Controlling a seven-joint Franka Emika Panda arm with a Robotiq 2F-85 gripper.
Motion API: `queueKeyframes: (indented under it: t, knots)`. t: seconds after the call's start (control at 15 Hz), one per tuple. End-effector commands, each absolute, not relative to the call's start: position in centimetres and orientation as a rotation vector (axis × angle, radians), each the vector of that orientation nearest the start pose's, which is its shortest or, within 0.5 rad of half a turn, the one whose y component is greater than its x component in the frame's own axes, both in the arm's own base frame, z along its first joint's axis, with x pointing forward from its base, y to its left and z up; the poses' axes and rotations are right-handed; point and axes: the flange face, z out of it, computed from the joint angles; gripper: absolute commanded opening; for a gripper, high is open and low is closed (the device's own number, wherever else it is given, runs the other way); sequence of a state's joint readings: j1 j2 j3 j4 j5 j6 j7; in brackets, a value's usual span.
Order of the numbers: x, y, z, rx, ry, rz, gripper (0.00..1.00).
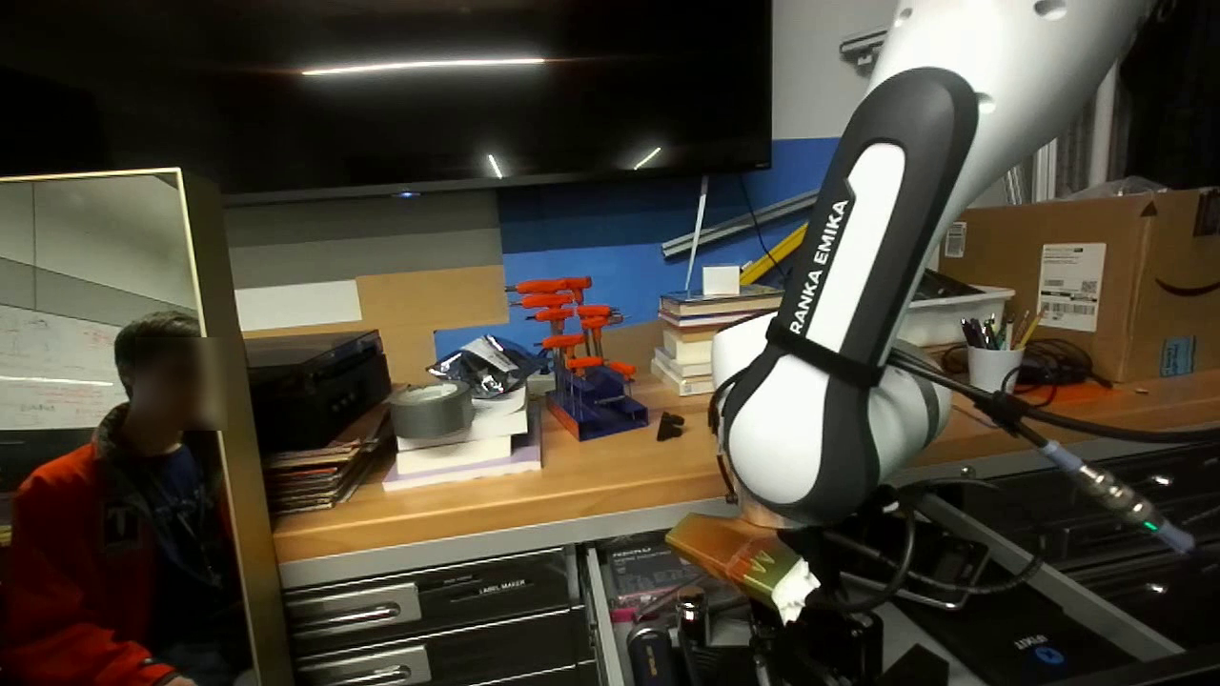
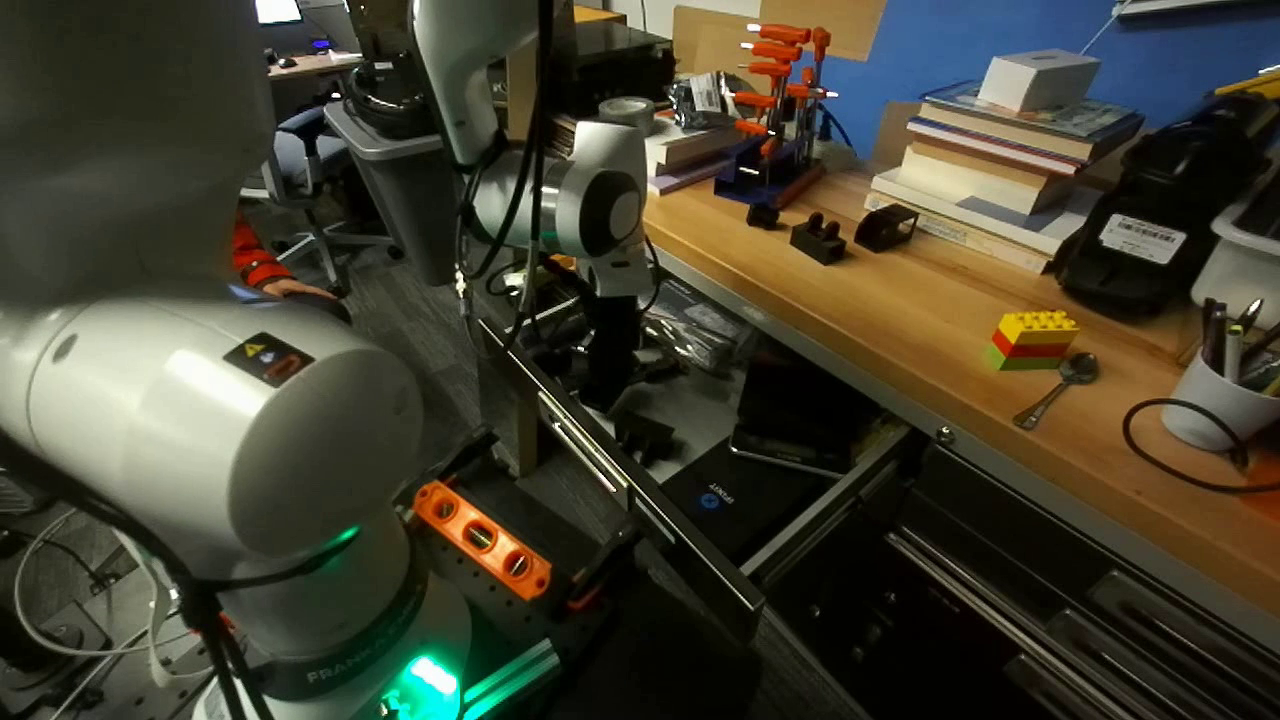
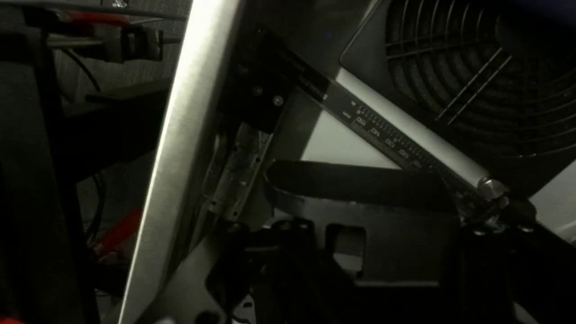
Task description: Put the black objects in the drawer and close it
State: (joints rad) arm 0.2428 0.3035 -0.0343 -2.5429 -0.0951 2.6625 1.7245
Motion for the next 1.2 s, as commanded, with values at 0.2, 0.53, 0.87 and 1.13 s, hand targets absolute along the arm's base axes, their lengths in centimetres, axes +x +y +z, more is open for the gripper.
queueKeyframes:
  t: [0.2, 0.53, 0.87, 1.13]
  knots:
    - [42.0, 6.8, 13.0, -2.298, 2.397, 0.060, 0.19]
    - [41.9, 6.3, 12.4, -2.282, 2.431, 0.069, 0.19]
    - [42.1, 6.7, 13.0, -2.325, 2.381, 0.091, 0.85]
    - [43.3, 7.6, 15.5, -2.432, 2.302, 0.051, 1.00]
